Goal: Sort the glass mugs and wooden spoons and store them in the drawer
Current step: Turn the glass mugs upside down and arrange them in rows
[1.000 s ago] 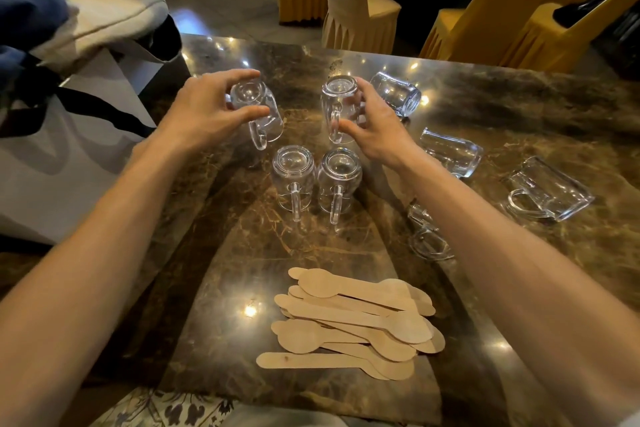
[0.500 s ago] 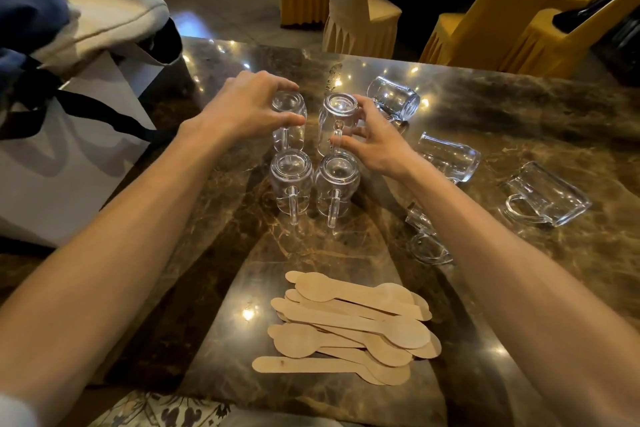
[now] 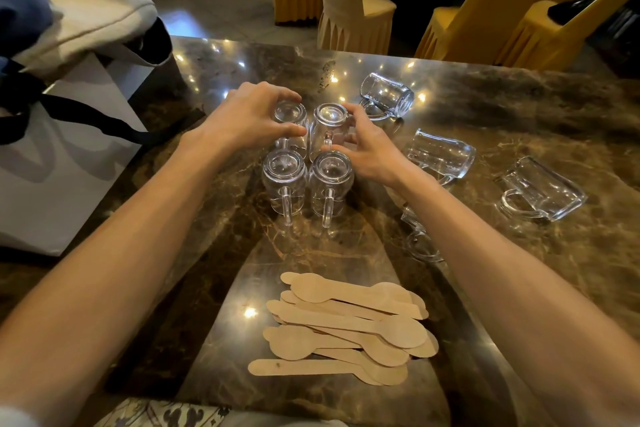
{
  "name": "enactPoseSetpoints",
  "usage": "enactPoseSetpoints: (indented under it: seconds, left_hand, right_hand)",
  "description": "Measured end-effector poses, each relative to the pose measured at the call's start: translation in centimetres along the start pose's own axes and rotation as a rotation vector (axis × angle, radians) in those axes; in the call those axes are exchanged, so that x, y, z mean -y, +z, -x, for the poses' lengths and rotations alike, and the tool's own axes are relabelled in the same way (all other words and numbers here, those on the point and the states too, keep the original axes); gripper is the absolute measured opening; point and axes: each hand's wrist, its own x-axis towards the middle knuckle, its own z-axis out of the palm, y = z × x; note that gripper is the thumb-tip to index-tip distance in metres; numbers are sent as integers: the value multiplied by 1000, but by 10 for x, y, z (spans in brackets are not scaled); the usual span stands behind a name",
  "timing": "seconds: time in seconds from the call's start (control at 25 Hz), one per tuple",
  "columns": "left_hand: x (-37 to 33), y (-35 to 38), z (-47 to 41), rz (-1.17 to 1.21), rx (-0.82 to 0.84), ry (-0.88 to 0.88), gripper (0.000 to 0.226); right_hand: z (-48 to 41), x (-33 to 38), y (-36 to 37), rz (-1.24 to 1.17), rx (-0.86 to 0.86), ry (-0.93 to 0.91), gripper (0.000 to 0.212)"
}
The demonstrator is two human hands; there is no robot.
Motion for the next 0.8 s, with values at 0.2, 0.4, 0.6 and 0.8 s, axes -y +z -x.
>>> enactPoseSetpoints:
  seconds: [0.2,0.4,0.6,0.8]
  left_hand:
    - [0,1,1,-14,7,8,65]
    - [3,2,-1,-3,35,-3,66]
    - [11,5,-1,50,52,-2,67]
    - [11,8,-4,52,55,15,67]
  right_hand:
    - [3,0,1,36,5,4,71]
    - [5,-4,2,83,7,3,73]
    - [4,-6,4,68,3,16,76]
    - [5,-8,3,56,-2,17,74]
